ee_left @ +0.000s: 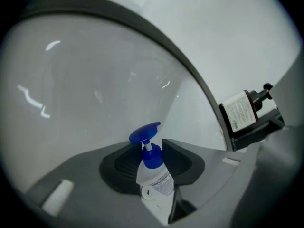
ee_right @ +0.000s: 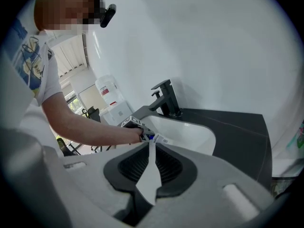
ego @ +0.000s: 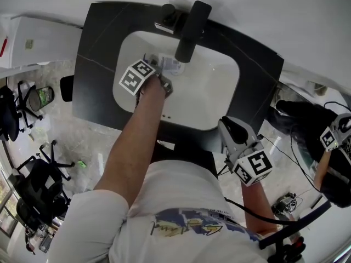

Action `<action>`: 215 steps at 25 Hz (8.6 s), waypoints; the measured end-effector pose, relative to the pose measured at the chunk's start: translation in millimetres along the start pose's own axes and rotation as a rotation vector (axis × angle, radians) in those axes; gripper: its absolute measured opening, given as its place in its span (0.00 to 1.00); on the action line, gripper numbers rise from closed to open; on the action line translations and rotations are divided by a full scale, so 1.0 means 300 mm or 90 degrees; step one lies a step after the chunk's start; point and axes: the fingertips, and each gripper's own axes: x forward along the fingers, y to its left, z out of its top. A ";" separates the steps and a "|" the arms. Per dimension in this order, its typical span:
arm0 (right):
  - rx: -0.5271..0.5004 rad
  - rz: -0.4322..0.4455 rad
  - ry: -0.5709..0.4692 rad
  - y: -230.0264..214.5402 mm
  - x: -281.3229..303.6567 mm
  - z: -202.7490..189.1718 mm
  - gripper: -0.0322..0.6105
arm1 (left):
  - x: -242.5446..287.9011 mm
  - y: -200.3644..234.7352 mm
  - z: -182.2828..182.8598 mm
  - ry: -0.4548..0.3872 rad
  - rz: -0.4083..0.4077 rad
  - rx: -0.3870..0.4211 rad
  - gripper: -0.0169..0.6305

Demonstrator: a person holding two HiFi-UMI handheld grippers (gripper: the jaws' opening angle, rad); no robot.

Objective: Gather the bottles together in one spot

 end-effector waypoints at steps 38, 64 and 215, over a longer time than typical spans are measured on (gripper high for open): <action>-0.015 -0.038 -0.067 0.280 0.084 0.008 0.12 | -0.464 -0.474 0.263 -0.066 -0.317 0.807 0.22; 0.025 -0.084 -0.053 0.227 0.028 -0.040 0.12 | -0.304 -0.811 0.434 -0.125 -0.392 0.972 0.22; -0.175 -0.125 -0.119 0.871 0.043 0.005 0.05 | -1.446 -0.032 -0.070 0.193 -0.592 0.925 0.03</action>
